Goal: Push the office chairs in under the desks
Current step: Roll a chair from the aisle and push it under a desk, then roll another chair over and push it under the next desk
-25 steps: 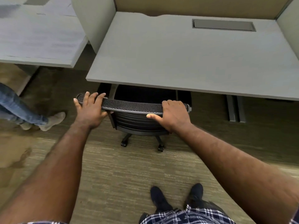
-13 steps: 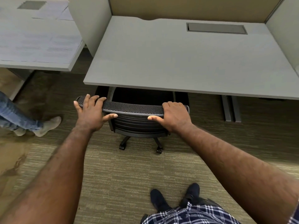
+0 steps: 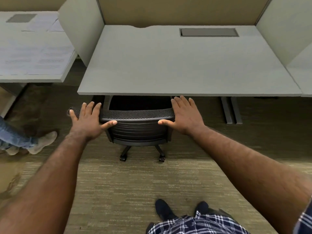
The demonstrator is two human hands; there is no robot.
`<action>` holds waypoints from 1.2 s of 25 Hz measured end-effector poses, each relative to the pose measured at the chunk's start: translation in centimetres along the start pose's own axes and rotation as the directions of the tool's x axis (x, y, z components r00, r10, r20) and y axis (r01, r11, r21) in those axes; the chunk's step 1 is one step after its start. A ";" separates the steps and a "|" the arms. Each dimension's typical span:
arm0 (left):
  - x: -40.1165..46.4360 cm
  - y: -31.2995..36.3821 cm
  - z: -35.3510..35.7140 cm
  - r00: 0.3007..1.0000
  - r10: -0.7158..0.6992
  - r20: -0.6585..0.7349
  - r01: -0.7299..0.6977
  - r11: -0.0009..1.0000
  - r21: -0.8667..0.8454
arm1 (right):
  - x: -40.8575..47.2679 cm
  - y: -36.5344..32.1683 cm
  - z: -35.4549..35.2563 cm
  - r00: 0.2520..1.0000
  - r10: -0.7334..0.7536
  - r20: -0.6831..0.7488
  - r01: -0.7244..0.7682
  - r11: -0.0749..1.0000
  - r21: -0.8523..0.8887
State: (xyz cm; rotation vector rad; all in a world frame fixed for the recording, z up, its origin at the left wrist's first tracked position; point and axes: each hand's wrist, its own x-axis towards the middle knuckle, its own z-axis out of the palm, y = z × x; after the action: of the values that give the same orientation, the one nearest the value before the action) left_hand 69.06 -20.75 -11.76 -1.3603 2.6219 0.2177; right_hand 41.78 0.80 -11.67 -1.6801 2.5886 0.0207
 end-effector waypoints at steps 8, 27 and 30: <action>-0.9 13.8 -1.0 0.871 0.414 -0.264 -0.432 0.902 -0.012 | -9.8 8.2 0.4 0.990 0.099 -0.103 -0.107 0.991 -0.078; -24.8 66.5 9.0 0.180 0.979 -0.098 -0.982 0.185 0.043 | -58.2 34.6 4.6 0.559 0.824 -0.099 -0.815 0.567 0.118; -27.8 72.9 10.5 0.055 0.994 -0.090 -0.998 0.057 0.022 | -63.0 37.0 5.5 0.462 0.885 -0.064 -0.871 0.466 0.154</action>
State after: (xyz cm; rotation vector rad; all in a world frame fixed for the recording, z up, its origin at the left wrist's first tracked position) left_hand 26.03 45.14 -12.32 0.8586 3.0639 0.3732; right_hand 33.75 73.56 -14.45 -0.1025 3.1527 -0.1849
